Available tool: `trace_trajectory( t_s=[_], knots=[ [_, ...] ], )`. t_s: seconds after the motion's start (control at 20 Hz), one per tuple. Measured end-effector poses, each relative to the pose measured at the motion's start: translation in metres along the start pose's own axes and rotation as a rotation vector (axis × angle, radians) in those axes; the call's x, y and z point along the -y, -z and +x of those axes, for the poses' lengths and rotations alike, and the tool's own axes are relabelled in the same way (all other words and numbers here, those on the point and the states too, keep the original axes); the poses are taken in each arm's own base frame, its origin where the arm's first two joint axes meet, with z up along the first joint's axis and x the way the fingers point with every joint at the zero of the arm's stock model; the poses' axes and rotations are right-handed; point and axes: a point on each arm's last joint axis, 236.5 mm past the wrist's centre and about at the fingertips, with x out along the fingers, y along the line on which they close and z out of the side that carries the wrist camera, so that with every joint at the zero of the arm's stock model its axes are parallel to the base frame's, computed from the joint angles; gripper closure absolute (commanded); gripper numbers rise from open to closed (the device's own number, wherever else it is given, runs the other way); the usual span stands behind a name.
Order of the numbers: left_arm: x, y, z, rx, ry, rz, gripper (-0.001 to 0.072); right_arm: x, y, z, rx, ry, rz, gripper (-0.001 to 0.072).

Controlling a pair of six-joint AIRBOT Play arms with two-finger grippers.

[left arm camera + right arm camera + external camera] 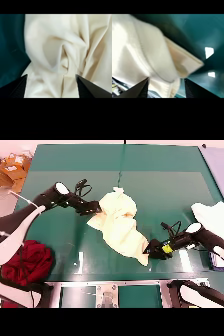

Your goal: Fold the shirts.

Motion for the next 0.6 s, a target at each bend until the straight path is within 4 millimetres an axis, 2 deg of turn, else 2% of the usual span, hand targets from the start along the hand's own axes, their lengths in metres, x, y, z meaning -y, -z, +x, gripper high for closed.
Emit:
trace_trajectory(
  t_s=[0.05,0.1,0.15,0.2,0.25,0.35,0.45,0.5,0.6],
  knots=[
    [0.000,-0.004,0.006,0.014,0.022,-0.011,0.0115,-0.001,-0.001,0.004,0.009,-0.010,-0.001,0.0384],
    [0.000,-0.008,0.011,0.030,0.036,-0.021,0.0116,-0.002,-0.004,0.006,0.027,-0.018,0.000,0.0501],
    [-0.003,-0.011,0.017,0.041,0.043,-0.033,0.0127,-0.002,-0.007,0.008,0.043,-0.019,-0.002,0.0654],
    [-0.005,-0.012,0.022,0.048,0.051,-0.046,0.0478,-0.002,-0.011,0.008,0.061,-0.022,-0.002,0.0693],
    [-0.006,-0.015,0.025,0.058,0.059,-0.057,0.0681,-0.003,-0.014,0.008,0.073,-0.027,-0.006,0.0693],
    [-0.007,-0.018,0.029,0.070,0.069,-0.057,0.0688,-0.007,-0.022,0.005,0.102,-0.030,-0.022,0.0694],
    [-0.007,-0.023,0.022,0.075,0.079,-0.044,0.0690,-0.018,-0.039,-0.009,0.152,-0.042,-0.049,0.0695],
    [-0.009,-0.023,0.014,0.064,0.067,-0.024,0.0689,-0.026,-0.050,-0.021,0.187,-0.052,-0.064,0.0694],
    [-0.015,-0.018,-0.012,0.034,0.011,0.024,0.0690,-0.040,-0.085,-0.062,0.304,-0.068,-0.088,0.0695]
  ],
)
